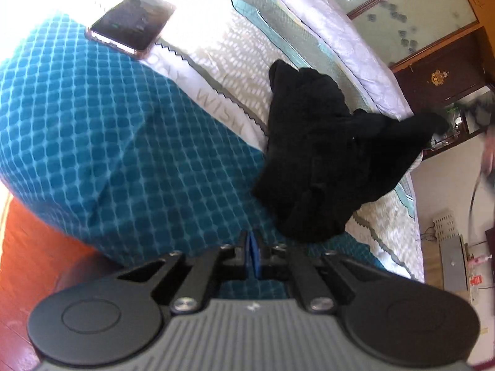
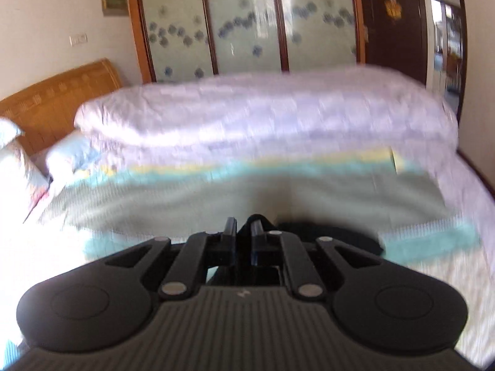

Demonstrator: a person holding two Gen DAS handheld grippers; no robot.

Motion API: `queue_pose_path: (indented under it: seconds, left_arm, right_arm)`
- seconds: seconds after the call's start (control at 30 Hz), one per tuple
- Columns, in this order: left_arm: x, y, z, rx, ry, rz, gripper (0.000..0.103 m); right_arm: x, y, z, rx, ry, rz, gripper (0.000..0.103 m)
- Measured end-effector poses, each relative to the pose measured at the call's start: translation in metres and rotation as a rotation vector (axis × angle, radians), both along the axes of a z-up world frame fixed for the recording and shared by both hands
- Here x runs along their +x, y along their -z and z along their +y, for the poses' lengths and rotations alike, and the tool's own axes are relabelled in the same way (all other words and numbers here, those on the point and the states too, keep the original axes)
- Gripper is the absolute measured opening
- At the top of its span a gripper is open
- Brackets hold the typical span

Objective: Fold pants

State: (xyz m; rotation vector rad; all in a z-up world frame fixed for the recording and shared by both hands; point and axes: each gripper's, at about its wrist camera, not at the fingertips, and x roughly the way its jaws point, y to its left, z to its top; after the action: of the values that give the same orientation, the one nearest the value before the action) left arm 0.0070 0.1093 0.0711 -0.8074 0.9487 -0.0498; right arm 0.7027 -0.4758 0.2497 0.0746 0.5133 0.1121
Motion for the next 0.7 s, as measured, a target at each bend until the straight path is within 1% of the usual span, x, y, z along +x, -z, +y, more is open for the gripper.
queue_pose_path:
  seconds: [0.03, 0.07, 0.1, 0.13, 0.17, 0.2, 0.27, 0.3, 0.33, 0.37, 0.4, 0.43, 0.5, 0.57, 0.6, 0.63, 0.67, 0.7]
  left_arm:
    - [0.005, -0.003, -0.005, 0.013, 0.011, -0.005, 0.003]
    - [0.010, -0.007, -0.010, 0.032, 0.027, -0.015, 0.009]
    - [0.015, -0.010, -0.016, 0.048, 0.045, -0.025, 0.015]
    - [0.025, -0.014, -0.023, 0.061, 0.053, -0.030, 0.032]
    - [0.031, -0.014, -0.027, 0.066, 0.059, -0.035, 0.052]
    - [0.038, -0.016, -0.032, 0.067, 0.065, -0.043, 0.059]
    - [0.060, -0.018, -0.043, 0.057, 0.082, -0.055, 0.069]
    - [0.069, -0.017, -0.052, 0.044, 0.090, -0.050, 0.072]
    - [0.076, -0.013, -0.055, 0.026, 0.094, -0.037, 0.079]
    - [0.088, -0.007, -0.058, 0.001, 0.094, -0.020, 0.081]
    - [0.100, -0.003, -0.061, -0.025, 0.093, -0.006, 0.081]
    - [0.111, 0.000, -0.069, -0.050, 0.087, 0.006, 0.081]
    - [0.132, 0.004, -0.076, -0.093, 0.067, 0.012, 0.084]
    - [0.154, 0.010, -0.085, -0.124, 0.050, 0.010, 0.089]
    - [0.163, 0.016, -0.087, -0.134, 0.042, 0.013, 0.089]
    - [0.169, 0.022, -0.092, -0.134, 0.039, 0.016, 0.090]
    - [0.182, 0.022, -0.099, -0.125, 0.041, 0.013, 0.090]
    - [0.193, 0.021, -0.106, -0.112, 0.045, 0.007, 0.089]
  right_arm:
    - [0.016, -0.021, 0.013, 0.000, 0.005, -0.031, 0.002]
    - [0.035, -0.033, 0.022, 0.004, 0.004, -0.065, 0.003]
    - [0.051, -0.042, 0.023, 0.028, -0.008, -0.100, 0.006]
    - [0.066, -0.043, 0.014, 0.051, -0.012, -0.096, 0.016]
    - [0.071, -0.047, 0.015, 0.049, 0.008, -0.102, 0.026]
    - [0.078, -0.038, 0.007, 0.045, 0.037, -0.084, 0.042]
    - [0.073, -0.012, -0.020, 0.050, 0.034, -0.052, 0.039]
    - [0.066, 0.000, -0.031, 0.025, 0.026, -0.042, 0.039]
    - [0.053, -0.002, -0.032, -0.013, 0.037, -0.063, 0.039]
    - [0.048, 0.017, -0.047, -0.042, 0.060, -0.032, 0.039]
    - [0.035, 0.031, -0.063, -0.063, 0.100, -0.019, 0.039]
    - [0.026, 0.047, -0.085, -0.053, 0.136, 0.008, 0.039]
    - [0.023, 0.094, -0.124, -0.031, 0.215, 0.094, 0.039]
    - [0.021, 0.132, -0.161, 0.012, 0.301, 0.161, 0.040]
    - [0.022, 0.148, -0.172, 0.042, 0.353, 0.204, 0.040]
    - [0.023, 0.161, -0.171, 0.071, 0.383, 0.227, 0.040]
    - [0.021, 0.170, -0.167, 0.089, 0.373, 0.229, 0.040]
    - [0.024, 0.175, -0.152, 0.070, 0.344, 0.230, 0.040]
